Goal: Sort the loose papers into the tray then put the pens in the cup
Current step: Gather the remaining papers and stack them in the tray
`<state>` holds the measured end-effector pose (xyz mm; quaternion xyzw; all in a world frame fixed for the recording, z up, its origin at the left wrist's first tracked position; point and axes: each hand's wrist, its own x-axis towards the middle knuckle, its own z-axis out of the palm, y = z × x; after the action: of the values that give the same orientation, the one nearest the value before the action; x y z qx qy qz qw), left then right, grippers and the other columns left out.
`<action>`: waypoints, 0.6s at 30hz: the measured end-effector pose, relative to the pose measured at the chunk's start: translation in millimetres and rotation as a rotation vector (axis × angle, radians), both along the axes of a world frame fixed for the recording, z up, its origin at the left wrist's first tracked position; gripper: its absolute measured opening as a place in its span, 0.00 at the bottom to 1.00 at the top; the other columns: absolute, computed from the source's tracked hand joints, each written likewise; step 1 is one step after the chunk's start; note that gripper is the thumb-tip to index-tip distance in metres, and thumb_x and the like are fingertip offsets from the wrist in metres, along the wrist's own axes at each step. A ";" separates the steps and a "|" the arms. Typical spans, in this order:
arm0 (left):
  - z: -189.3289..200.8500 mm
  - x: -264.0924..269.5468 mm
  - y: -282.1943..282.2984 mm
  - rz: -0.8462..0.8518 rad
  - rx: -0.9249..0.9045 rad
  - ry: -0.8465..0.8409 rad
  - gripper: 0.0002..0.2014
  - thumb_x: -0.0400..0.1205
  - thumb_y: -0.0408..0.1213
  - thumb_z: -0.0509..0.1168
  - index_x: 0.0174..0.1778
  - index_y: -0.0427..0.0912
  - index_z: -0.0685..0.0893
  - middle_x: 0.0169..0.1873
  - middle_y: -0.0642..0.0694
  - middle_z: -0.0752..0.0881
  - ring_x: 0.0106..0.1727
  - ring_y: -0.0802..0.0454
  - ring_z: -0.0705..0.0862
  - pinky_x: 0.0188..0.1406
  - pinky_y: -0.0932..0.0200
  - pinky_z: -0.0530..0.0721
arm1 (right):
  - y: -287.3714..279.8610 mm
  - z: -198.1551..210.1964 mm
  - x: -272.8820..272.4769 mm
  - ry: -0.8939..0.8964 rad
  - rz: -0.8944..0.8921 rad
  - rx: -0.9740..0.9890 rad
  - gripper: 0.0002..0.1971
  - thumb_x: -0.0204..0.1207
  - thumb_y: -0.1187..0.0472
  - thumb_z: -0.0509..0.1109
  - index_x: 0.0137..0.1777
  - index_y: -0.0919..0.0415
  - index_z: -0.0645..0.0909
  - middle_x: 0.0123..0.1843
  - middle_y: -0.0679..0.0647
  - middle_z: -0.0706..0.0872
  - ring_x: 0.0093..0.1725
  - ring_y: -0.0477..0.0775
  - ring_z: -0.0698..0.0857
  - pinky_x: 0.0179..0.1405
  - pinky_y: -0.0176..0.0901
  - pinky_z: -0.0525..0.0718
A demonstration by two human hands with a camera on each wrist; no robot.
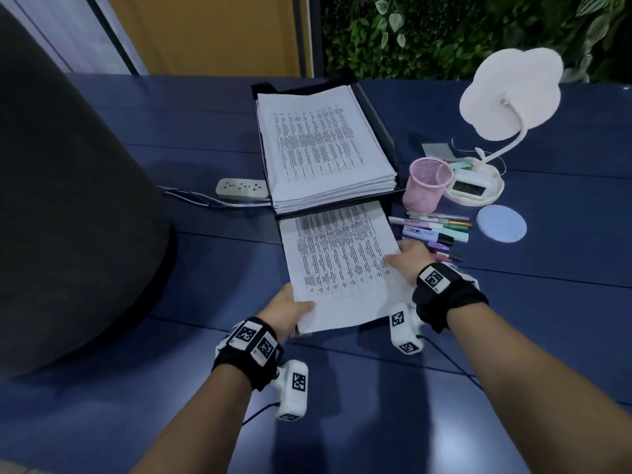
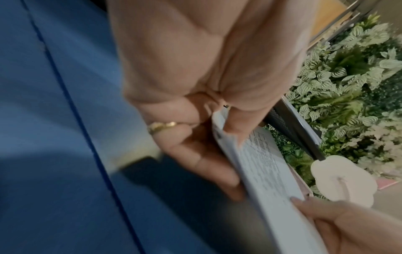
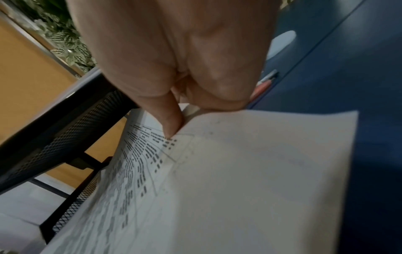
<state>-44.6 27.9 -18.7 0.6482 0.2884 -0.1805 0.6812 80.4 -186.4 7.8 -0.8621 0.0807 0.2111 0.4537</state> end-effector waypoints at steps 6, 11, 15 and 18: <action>-0.1 42.0 17.4 0.075 0.131 -0.053 0.11 0.85 0.30 0.61 0.62 0.45 0.72 0.62 0.47 0.82 0.50 0.50 0.83 0.21 0.67 0.80 | 14.9 -3.5 28.5 -0.056 -0.005 0.119 0.16 0.74 0.72 0.66 0.62 0.67 0.80 0.59 0.65 0.87 0.57 0.66 0.86 0.60 0.58 0.84; 1.8 82.8 33.0 0.118 0.210 -0.095 0.09 0.84 0.33 0.61 0.58 0.48 0.72 0.62 0.42 0.81 0.46 0.47 0.83 0.19 0.66 0.79 | 17.5 1.1 29.3 0.205 0.059 0.162 0.13 0.81 0.65 0.64 0.63 0.55 0.70 0.48 0.55 0.85 0.32 0.54 0.88 0.21 0.35 0.80; 4.3 106.7 40.6 0.170 0.200 -0.180 0.13 0.85 0.31 0.60 0.62 0.48 0.70 0.63 0.43 0.81 0.40 0.45 0.82 0.15 0.67 0.78 | 26.3 -11.8 45.1 0.158 -0.039 0.189 0.13 0.82 0.70 0.59 0.65 0.67 0.72 0.41 0.62 0.84 0.13 0.46 0.79 0.10 0.30 0.69; 10.3 116.1 44.5 0.260 0.141 -0.258 0.19 0.81 0.22 0.64 0.63 0.44 0.68 0.55 0.44 0.79 0.46 0.49 0.81 0.25 0.66 0.85 | 38.4 -14.6 59.5 0.166 -0.231 0.375 0.15 0.82 0.76 0.55 0.67 0.66 0.67 0.58 0.73 0.76 0.17 0.51 0.82 0.11 0.34 0.76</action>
<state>71.5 72.4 -8.4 0.6692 0.2922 0.0142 0.6831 139.9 -148.0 -6.8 -0.7272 0.1753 0.2392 0.6190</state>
